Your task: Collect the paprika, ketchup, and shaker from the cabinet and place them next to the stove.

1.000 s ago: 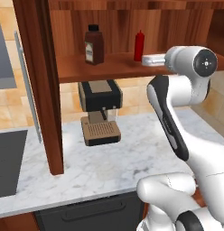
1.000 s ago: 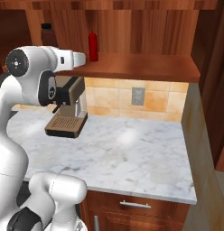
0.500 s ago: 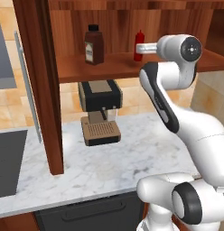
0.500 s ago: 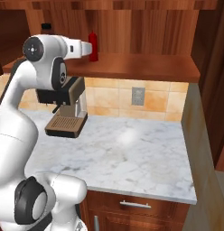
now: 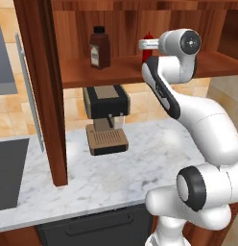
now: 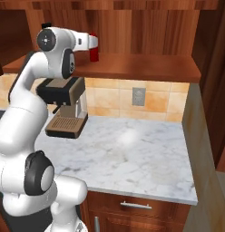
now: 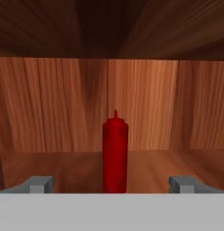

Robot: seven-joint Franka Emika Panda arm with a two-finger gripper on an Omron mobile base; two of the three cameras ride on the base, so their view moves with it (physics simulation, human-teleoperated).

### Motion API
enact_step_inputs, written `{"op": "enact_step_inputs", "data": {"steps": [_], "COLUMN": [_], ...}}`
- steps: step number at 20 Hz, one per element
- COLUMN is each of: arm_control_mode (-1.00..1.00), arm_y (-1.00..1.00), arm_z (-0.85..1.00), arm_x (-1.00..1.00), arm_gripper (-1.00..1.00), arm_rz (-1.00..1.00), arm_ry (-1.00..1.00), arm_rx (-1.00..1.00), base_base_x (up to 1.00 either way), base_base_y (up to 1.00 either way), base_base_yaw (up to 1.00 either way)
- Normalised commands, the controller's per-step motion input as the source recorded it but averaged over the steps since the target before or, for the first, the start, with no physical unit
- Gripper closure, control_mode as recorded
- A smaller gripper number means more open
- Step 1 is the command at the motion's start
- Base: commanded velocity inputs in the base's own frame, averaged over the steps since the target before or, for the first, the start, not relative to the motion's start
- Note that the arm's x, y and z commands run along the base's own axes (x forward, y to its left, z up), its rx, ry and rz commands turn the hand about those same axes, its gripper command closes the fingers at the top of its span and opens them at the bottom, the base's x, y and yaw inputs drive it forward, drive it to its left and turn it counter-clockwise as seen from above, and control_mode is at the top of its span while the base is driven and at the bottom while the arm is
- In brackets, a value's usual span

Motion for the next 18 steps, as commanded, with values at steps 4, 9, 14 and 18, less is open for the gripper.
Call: {"op": "enact_step_inputs", "data": {"steps": [4, 9, 14, 18], "arm_control_mode": [-1.00, -1.00, -1.00, -1.00], "arm_y": [0.00, -0.05, -0.10, -0.04], "arm_z": [0.00, -0.06, -0.08, -0.10], "arm_x": [0.60, 0.52, 0.40, 0.36], "arm_gripper": [-1.00, -1.00, -1.00, -1.00], "arm_rz": [0.00, 0.00, 0.00, 0.00], "arm_ry": [0.05, 0.03, 0.01, 0.01], "arm_rx": [0.00, 0.00, 0.00, 0.00], "base_base_x": [0.00, 0.00, 0.00, 0.00], "base_base_y": [0.00, 0.00, 0.00, 0.00], "base_base_yaw": [0.00, 0.00, 0.00, 0.00]}}
